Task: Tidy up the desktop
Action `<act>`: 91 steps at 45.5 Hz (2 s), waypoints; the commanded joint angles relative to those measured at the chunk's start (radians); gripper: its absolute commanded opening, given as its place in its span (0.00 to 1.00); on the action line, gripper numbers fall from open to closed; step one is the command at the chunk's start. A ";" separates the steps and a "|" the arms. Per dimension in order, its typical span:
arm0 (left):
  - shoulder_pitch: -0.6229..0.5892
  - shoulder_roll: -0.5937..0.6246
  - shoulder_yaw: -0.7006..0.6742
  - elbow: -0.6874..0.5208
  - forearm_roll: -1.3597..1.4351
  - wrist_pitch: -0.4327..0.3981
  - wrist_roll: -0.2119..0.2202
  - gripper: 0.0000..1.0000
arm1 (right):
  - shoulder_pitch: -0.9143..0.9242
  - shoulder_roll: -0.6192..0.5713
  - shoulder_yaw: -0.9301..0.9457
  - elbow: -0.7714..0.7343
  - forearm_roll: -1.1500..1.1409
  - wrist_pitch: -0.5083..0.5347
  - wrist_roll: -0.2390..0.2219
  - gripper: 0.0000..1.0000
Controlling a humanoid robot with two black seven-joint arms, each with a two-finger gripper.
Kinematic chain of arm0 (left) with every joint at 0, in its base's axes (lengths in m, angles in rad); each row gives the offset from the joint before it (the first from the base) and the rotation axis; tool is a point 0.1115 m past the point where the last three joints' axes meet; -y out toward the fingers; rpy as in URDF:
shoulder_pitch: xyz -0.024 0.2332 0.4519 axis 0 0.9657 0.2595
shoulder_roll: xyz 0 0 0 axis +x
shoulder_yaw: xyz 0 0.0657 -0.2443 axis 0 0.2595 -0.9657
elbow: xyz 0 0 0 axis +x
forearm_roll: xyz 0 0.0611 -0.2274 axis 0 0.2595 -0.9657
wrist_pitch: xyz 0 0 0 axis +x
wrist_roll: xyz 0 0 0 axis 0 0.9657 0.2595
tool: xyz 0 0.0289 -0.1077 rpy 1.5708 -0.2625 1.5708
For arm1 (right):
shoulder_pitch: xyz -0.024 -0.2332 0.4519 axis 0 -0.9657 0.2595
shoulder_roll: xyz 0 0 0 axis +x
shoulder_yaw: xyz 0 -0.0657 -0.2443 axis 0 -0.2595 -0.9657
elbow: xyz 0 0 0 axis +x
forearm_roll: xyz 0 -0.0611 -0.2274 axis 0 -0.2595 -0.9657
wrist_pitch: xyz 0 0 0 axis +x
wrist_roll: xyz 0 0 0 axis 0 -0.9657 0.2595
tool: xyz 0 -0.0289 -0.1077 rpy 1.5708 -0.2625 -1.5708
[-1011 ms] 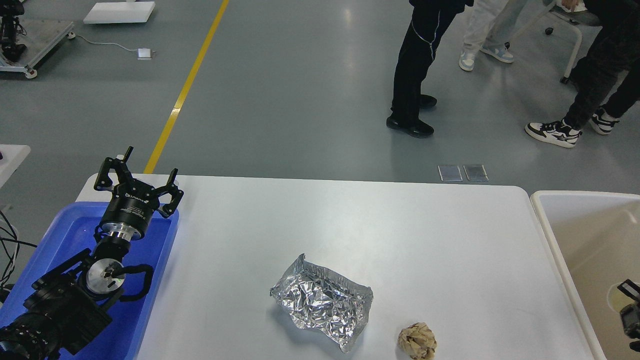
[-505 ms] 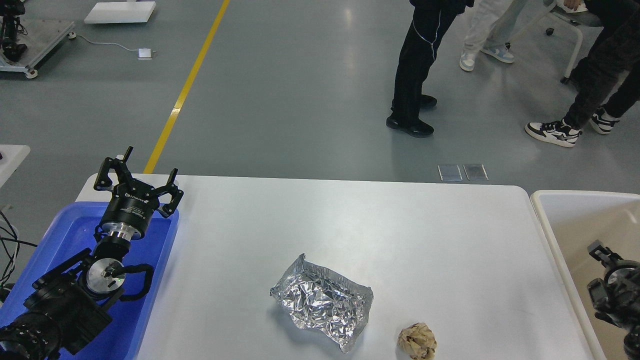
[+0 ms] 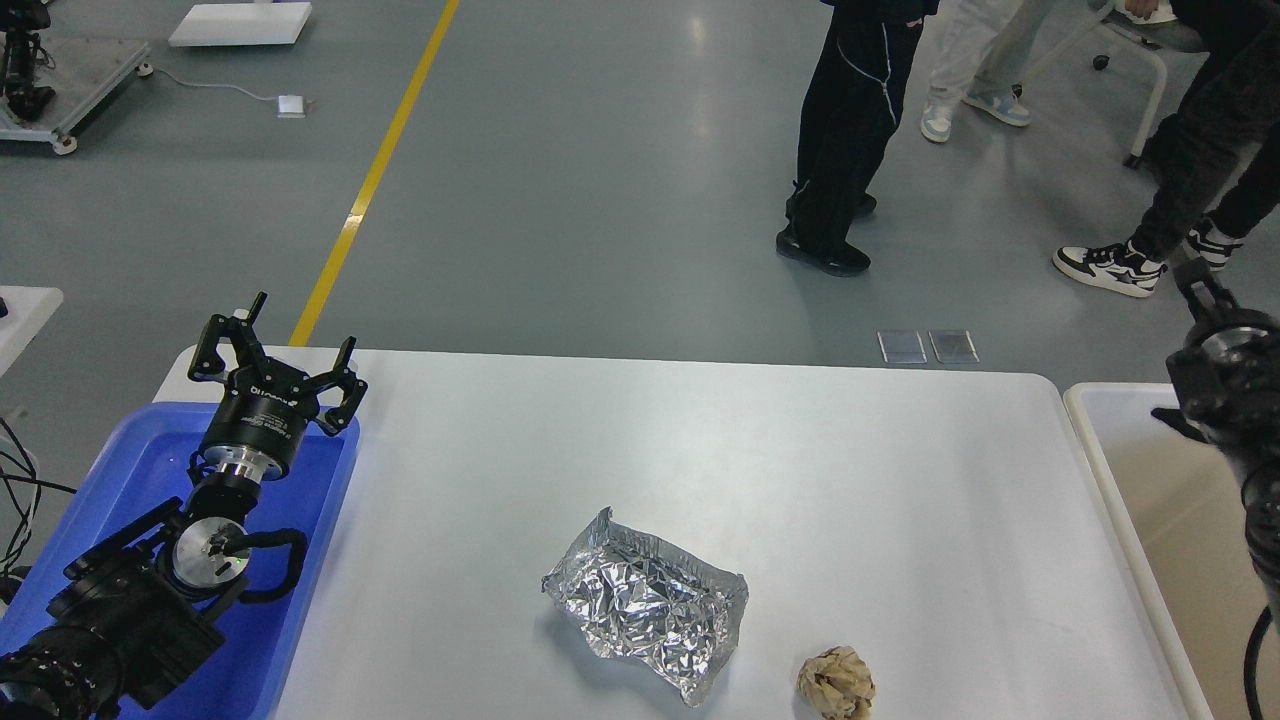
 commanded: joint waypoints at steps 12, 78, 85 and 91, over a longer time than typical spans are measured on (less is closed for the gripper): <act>0.000 0.000 0.000 0.000 0.000 0.000 0.000 1.00 | 0.183 -0.092 0.338 0.125 0.103 0.100 0.028 1.00; 0.000 0.000 0.000 0.000 -0.001 0.000 0.000 1.00 | -0.576 -0.063 1.317 0.995 -0.066 0.284 0.537 1.00; 0.000 0.000 0.000 0.000 0.000 0.000 0.000 1.00 | -0.591 -0.045 1.318 0.984 -0.066 0.287 0.557 1.00; 0.000 0.000 0.000 0.000 -0.001 0.000 0.000 1.00 | -0.591 -0.042 1.340 0.969 -0.066 0.286 0.555 1.00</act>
